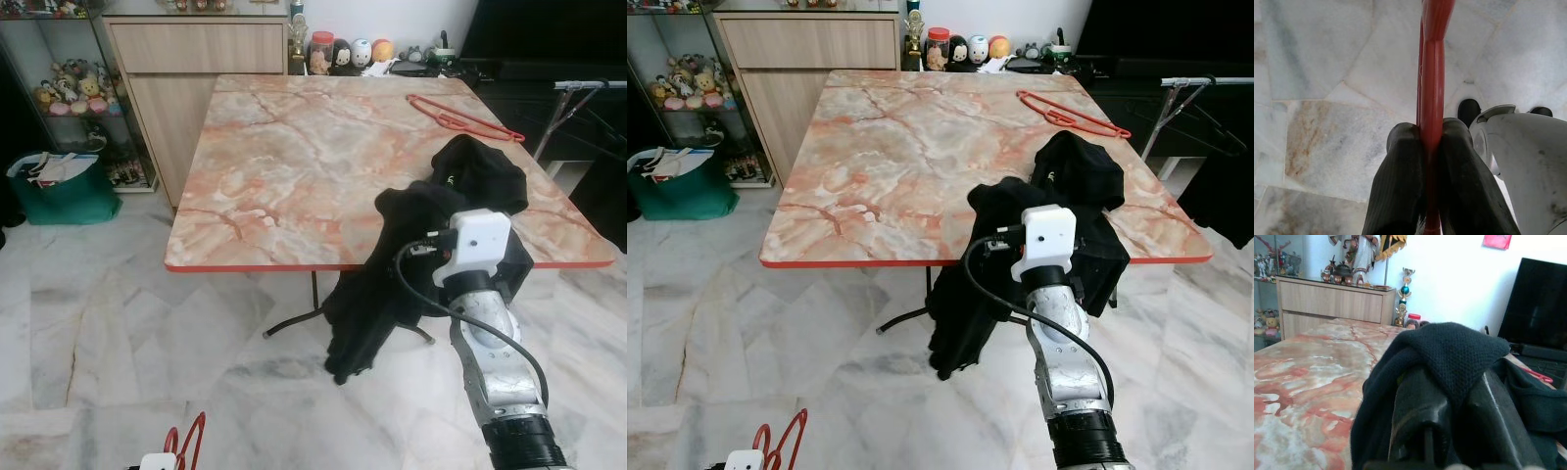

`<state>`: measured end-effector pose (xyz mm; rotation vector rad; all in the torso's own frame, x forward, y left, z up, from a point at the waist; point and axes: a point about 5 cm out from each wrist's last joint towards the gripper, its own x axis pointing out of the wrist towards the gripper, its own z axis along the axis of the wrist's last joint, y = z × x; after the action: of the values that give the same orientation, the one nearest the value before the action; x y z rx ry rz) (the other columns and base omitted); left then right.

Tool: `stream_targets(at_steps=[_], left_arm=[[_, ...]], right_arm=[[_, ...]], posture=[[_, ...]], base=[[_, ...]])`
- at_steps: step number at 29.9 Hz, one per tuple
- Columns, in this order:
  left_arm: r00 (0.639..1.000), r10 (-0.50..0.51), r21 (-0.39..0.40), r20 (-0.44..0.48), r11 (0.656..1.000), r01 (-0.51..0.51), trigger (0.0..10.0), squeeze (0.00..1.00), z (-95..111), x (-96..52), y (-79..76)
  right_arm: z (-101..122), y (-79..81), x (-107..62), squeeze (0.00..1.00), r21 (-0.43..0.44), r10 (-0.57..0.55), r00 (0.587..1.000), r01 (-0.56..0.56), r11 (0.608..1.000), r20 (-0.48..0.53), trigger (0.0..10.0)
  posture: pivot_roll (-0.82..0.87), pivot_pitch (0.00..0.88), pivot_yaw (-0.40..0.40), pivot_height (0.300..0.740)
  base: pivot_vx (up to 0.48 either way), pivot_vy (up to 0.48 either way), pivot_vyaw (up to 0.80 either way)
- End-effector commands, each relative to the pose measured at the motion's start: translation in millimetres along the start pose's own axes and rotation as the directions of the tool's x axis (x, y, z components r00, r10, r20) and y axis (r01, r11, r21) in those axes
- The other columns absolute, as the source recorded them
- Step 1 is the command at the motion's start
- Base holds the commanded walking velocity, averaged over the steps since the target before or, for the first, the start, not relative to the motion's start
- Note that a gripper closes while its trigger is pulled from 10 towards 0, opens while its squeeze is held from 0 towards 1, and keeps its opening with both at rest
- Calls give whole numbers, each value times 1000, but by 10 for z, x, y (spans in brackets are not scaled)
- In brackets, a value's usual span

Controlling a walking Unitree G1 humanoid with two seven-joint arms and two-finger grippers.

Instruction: Hang hanger

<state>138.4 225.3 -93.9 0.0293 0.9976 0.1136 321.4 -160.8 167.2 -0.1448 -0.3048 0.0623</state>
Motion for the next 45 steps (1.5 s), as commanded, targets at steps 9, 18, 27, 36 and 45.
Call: stream_targets(at_steps=[9, 18, 27, 36, 45], left_arm=[[1000, -12, 12, -14, 1000, 12, 10000, 0, -19, 3, -45], [1000, -18, 28, -17, 999, 19, 10000, 0, -20, 4, -53], [1000, -9, 20, -27, 1000, 10, 10000, 0, -45, -3, -22], [999, -13, 17, -29, 1000, 14, 10000, 0, -54, -4, -34], [999, -15, 16, -31, 1000, 15, 10000, 0, -51, -2, -44]], right_arm=[[706, -116, 484, 0, -40, -25, 980, 34, 999, 198, 10000], [889, -131, 665, 0, -31, -55, 969, 64, 997, 242, 10000], [870, -53, 678, 0, -19, -36, 971, 42, 999, 238, 10000], [1004, -55, 761, 0, -21, -28, 958, 35, 999, 287, 10000], [1117, -56, 844, 0, -26, -22, 946, 32, 999, 323, 10000]], posture=[[-4, 0, -15, 740], [-3, 0, -7, 740], [0, 0, -5, 740], [0, 0, -4, 740], [0, 0, -5, 740]], base=[[0, 0, 0], [97, 0, 0], [353, 0, 0], [427, 0, 0], [427, 0, 0]])
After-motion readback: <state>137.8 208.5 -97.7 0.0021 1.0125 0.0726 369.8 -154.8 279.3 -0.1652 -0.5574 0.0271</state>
